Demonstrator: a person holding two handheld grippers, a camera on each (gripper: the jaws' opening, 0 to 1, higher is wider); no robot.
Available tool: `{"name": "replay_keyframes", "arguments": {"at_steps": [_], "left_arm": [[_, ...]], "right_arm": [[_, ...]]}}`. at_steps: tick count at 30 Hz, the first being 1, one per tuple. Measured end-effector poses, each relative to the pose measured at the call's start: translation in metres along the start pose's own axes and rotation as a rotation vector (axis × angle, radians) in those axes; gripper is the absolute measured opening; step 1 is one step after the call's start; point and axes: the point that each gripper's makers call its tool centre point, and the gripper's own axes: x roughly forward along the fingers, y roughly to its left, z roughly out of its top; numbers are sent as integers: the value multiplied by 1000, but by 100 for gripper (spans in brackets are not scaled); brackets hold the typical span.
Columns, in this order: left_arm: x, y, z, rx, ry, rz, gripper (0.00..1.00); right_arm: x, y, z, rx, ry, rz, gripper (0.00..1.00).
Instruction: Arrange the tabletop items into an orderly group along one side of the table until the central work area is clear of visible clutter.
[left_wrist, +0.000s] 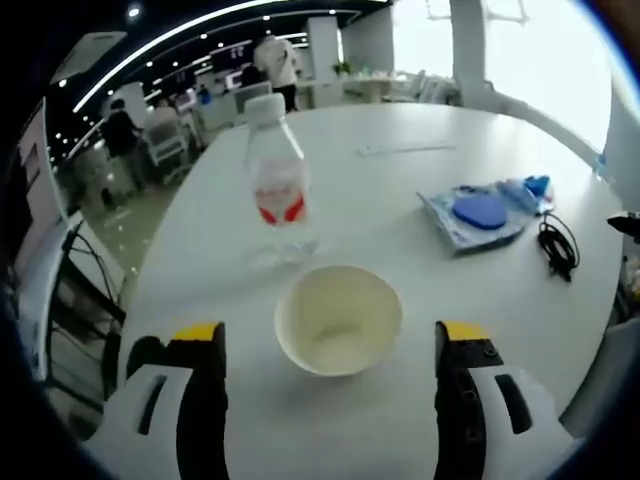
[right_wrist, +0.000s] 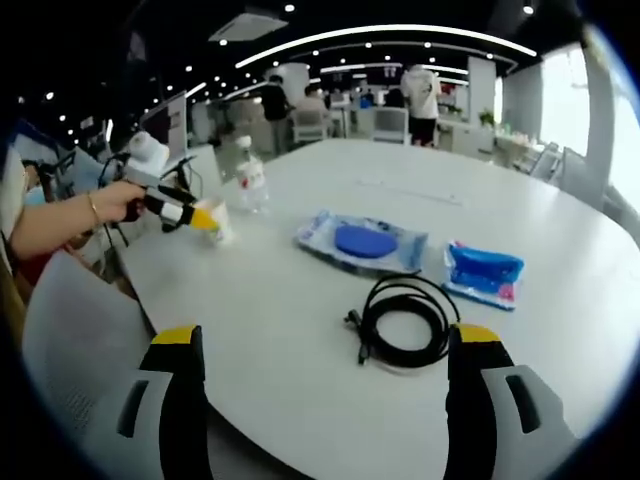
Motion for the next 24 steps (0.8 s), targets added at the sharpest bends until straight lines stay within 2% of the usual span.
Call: {"name": "replay_keyframes", "arguments": {"at_steps": [2, 6, 10, 12, 19, 24], "left_arm": [[1, -2, -1, -8, 1, -14, 71], [5, -3, -3, -25, -1, -22, 71], [8, -4, -3, -42, -1, -30, 63], [9, -3, -4, -75, -4, -30, 58], [12, 1, -7, -88, 13, -16, 40], [12, 3, -6, -88, -3, -4, 39]], "right_arm": [[1, 4, -4, -17, 8, -1, 99], [0, 8, -4, -41, 13, 10, 99], [0, 5, -4, -34, 15, 7, 99], [0, 4, -4, -35, 15, 5, 99], [-1, 0, -5, -14, 16, -7, 99], [-1, -3, -6, -1, 18, -13, 99]]}}
